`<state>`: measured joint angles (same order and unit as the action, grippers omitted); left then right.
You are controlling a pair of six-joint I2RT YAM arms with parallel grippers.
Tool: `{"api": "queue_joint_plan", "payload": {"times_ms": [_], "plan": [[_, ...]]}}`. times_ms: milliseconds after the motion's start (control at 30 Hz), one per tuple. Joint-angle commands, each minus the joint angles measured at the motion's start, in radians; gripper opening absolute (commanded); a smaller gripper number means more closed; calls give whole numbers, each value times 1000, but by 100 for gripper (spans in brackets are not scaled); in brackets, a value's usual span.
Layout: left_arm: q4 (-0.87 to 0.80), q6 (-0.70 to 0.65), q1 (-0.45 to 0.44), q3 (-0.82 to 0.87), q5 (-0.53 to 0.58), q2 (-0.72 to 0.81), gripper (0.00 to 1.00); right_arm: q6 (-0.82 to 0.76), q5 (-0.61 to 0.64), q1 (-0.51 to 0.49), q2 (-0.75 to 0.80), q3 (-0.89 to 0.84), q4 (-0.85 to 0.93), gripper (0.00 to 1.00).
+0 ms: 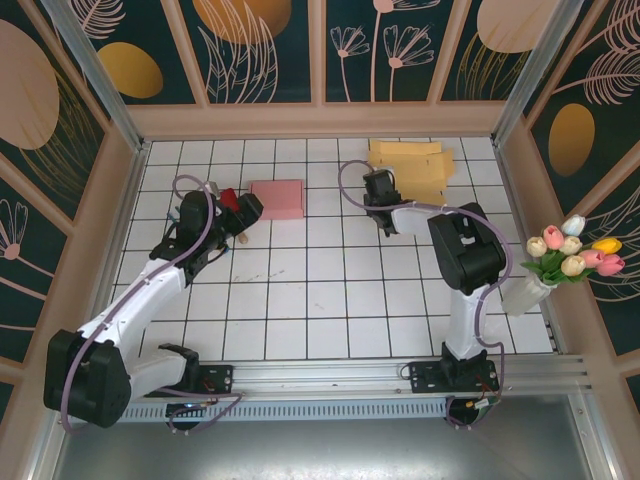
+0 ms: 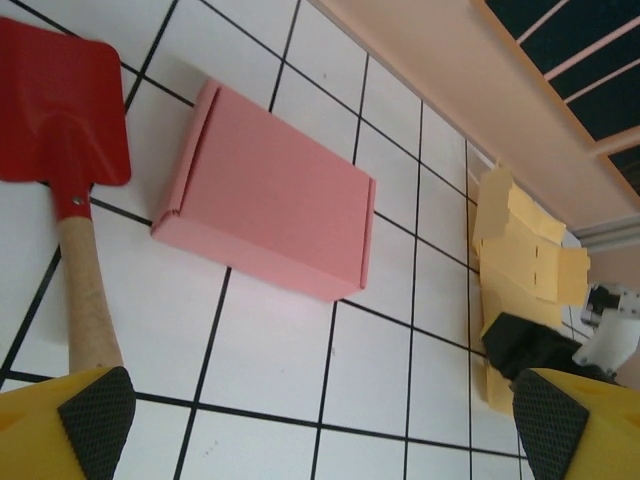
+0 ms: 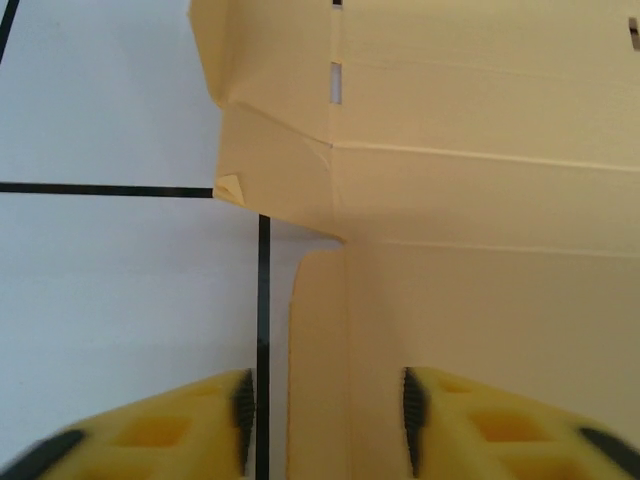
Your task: Fold the paper box
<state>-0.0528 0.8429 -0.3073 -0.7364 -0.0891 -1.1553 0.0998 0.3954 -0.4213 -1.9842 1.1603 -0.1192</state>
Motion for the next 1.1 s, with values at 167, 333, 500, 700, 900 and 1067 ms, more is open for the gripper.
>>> {"api": "queue_joint_plan", "payload": {"times_ms": [167,333,500,700,900,1067], "plan": [[55,-30,6,85,4,127,99,-12,-20,15,-19,19,-6,7],[21,-2,7,133,-14,238,98,-9,-24,15,-23,-6,-37,0],[-74,-18,5,167,22,364,99,-2,-13,16,16,-55,-78,0],[-71,-17,6,244,4,449,99,48,-52,7,193,-185,-89,0],[21,30,5,301,-42,447,98,137,-98,-18,420,-350,-56,0],[104,65,5,345,-62,431,98,210,-123,-62,621,-527,-58,0]]}}
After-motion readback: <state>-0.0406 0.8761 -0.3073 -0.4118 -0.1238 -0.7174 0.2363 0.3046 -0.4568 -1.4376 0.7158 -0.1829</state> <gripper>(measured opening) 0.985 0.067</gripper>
